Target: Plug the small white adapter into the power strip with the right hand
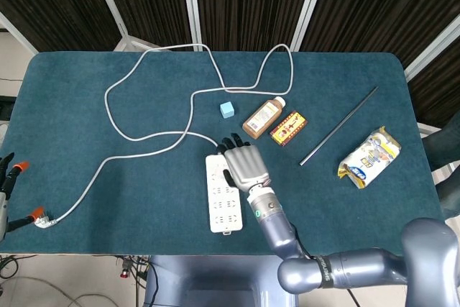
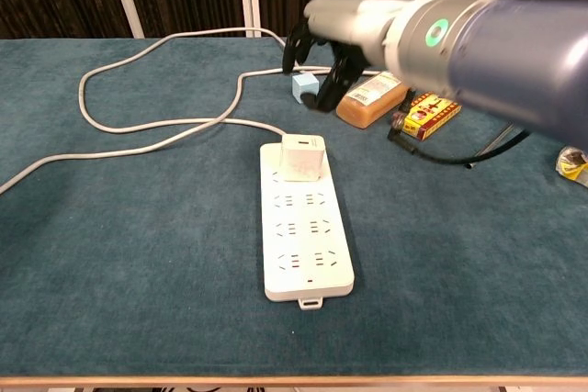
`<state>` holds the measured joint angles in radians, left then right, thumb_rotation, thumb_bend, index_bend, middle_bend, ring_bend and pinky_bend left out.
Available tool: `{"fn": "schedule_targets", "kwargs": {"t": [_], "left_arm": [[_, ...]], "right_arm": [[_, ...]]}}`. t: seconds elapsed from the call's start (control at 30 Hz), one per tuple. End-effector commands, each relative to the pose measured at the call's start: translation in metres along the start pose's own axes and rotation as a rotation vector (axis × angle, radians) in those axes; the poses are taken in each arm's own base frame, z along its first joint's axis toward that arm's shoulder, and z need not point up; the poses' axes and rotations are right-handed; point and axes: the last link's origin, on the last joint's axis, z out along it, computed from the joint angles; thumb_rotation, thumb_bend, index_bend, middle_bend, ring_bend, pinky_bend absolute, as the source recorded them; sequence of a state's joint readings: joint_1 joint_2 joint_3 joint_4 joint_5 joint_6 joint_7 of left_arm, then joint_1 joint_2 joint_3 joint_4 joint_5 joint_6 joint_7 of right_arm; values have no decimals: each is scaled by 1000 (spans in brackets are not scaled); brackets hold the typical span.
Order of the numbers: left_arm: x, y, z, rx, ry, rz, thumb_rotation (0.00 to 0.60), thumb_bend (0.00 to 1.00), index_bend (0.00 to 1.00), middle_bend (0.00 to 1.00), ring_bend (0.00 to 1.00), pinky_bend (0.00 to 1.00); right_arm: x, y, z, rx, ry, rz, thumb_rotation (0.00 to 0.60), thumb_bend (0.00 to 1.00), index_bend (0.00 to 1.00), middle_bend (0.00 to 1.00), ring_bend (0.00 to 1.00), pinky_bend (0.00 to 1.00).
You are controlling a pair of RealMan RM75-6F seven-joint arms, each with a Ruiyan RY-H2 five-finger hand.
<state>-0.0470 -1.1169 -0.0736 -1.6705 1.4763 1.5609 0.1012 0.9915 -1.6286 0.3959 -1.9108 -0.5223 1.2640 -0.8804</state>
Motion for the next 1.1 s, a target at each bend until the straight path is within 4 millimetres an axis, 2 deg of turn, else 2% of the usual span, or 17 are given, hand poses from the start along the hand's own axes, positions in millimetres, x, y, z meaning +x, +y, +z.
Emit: {"fn": "schedule_targets", "kwargs": {"t": [0.03, 0.1, 0.23, 0.27, 0.4, 0.53, 0.77, 0.97, 1.07, 1.1], "left_arm": [[0, 0, 0, 1, -1, -1, 600, 91, 192, 0, 0, 0], [0, 0, 0, 2, 1, 0, 600, 92, 192, 0, 0, 0], [-1, 1, 0, -1, -4, 2, 600, 92, 192, 0, 0, 0], [-2, 1, 0, -4, -8, 3, 600, 92, 193, 0, 0, 0], [-2, 2, 0, -5, -10, 4, 600, 92, 194, 0, 0, 0], [-2, 1, 0, -4, -10, 3, 600, 92, 195, 0, 0, 0], [-1, 1, 0, -3, -10, 3, 600, 92, 197, 0, 0, 0], [-2, 1, 0, -3, -12, 3, 600, 92, 200, 0, 0, 0], [-2, 1, 0, -3, -15, 6, 600, 92, 201, 0, 0, 0], [-2, 1, 0, -3, -15, 7, 600, 92, 201, 0, 0, 0]], "right_arm": [[14, 8, -2, -14, 10, 79, 600, 549, 270, 191, 274, 752], [23, 16, 0, -32, 23, 81, 600, 550, 270, 213, 315, 753], [33, 30, 2, -74, 50, 57, 600, 549, 279, 318, 358, 732], [35, 38, 4, -110, 63, 41, 600, 548, 285, 332, 365, 719], [36, 44, 7, -148, 69, 33, 600, 515, 370, 363, 383, 670], [35, 50, 10, -178, 71, 35, 600, 510, 493, 395, 409, 669], [33, 57, 14, -212, 65, 26, 600, 510, 621, 478, 486, 670], [33, 60, 16, -216, 68, 29, 600, 509, 700, 602, 629, 794], [34, 61, 15, -212, 69, 40, 600, 509, 813, 691, 742, 902], [35, 61, 15, -211, 71, 42, 600, 509, 886, 736, 793, 947]]}}
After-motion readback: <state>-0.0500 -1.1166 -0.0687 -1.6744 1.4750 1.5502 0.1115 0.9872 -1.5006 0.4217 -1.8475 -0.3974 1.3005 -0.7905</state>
